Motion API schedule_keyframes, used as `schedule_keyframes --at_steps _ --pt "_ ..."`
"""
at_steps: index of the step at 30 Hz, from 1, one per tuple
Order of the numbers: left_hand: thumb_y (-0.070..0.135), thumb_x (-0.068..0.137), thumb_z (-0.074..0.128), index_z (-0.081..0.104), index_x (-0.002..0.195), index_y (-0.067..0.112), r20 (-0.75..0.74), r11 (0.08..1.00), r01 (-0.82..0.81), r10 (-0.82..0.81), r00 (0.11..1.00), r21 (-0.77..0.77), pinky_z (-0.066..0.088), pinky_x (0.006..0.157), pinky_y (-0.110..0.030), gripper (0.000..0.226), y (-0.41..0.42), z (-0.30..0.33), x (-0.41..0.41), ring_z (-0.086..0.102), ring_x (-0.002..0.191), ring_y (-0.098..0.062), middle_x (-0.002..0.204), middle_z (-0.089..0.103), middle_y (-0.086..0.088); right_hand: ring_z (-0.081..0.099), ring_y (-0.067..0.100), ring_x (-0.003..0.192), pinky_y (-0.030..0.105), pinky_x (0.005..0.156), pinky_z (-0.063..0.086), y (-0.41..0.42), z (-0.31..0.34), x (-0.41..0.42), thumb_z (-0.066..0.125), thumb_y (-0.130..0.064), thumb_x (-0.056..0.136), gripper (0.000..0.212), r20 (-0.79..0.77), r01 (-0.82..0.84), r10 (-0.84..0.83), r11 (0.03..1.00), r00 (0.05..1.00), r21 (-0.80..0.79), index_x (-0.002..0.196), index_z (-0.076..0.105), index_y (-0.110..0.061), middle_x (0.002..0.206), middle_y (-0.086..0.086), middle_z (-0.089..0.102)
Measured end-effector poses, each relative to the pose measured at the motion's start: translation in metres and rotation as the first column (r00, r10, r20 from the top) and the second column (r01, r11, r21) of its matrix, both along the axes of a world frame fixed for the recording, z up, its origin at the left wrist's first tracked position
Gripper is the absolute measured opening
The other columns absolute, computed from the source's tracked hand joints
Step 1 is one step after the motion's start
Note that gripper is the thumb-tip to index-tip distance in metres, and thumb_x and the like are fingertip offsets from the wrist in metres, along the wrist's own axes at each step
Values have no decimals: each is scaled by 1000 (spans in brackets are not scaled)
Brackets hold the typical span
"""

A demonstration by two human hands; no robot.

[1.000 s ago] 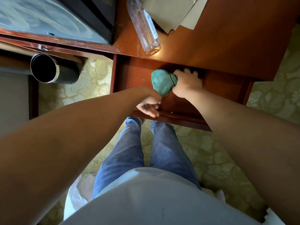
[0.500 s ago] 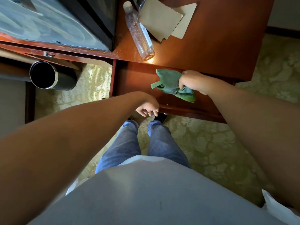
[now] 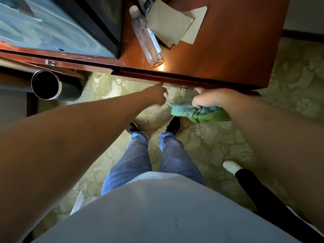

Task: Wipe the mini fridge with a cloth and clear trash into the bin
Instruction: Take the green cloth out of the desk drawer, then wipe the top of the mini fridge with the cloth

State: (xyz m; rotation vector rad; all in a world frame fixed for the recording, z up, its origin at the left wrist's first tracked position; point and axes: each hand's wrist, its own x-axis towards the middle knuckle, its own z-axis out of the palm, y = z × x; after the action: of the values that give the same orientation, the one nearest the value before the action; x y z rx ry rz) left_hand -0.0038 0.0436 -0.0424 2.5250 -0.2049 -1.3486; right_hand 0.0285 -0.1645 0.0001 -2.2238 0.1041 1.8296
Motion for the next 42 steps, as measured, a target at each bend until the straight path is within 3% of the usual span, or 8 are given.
schedule_keyframes --at_steps 6,11,15,18,24,32,39,42 --pt "14 102 42 47 149 23 37 992 -124 124 992 7 49 87 -33 49 6 2 12 48 139 -35 171 -5 -8 46 20 66 35 61 36 -8 -1 4 48 -27 80 96 121 129 -123 991 985 -43 158 -6 -40 89 4 53" --pt "13 101 43 47 148 22 22 989 -145 145 989 3 45 87 -32 48 3 18 16 46 141 -31 171 -1 -6 48 34 135 47 107 44 -1 8 7 50 -18 74 87 101 91 -93 996 991 24 156 23 -13 157 17 37" --pt "14 104 41 41 153 15 92 974 -217 222 971 -61 43 105 -39 48 2 46 23 42 142 -33 168 16 -8 45 29 78 31 61 31 12 39 21 50 -14 75 48 95 78 -85 994 992 73 121 50 0 123 6 43" --pt "17 109 36 39 154 13 126 933 -325 346 930 -157 37 106 -30 46 2 86 38 41 143 -31 164 27 -11 48 40 131 40 87 45 16 68 37 53 -18 72 55 142 92 -111 987 984 133 125 49 -3 152 14 39" --pt "23 109 34 48 148 16 347 893 -369 442 827 -257 40 101 -29 42 18 191 87 53 129 -30 146 54 -13 33 21 67 34 59 28 31 161 81 57 -25 57 31 296 175 -244 955 923 240 83 41 -20 77 5 39" --pt "14 102 35 58 138 17 620 798 -316 599 506 -513 39 107 -26 42 41 358 122 54 129 -18 140 60 -1 62 19 84 35 68 57 59 306 129 65 -23 91 43 392 251 -559 754 731 606 130 48 -30 108 7 62" --pt "15 100 39 68 123 18 696 808 -266 588 411 -526 49 93 -26 37 72 481 126 63 112 -16 120 71 4 67 15 69 26 49 55 102 420 136 42 -11 102 24 289 170 -691 515 663 840 109 62 -21 93 7 64" --pt "15 100 39 68 120 20 734 819 -257 574 363 -513 49 86 -26 36 93 516 121 64 103 -13 113 74 7 71 27 92 43 82 61 125 446 135 35 6 81 49 276 106 -690 456 669 884 112 66 -17 104 11 70"
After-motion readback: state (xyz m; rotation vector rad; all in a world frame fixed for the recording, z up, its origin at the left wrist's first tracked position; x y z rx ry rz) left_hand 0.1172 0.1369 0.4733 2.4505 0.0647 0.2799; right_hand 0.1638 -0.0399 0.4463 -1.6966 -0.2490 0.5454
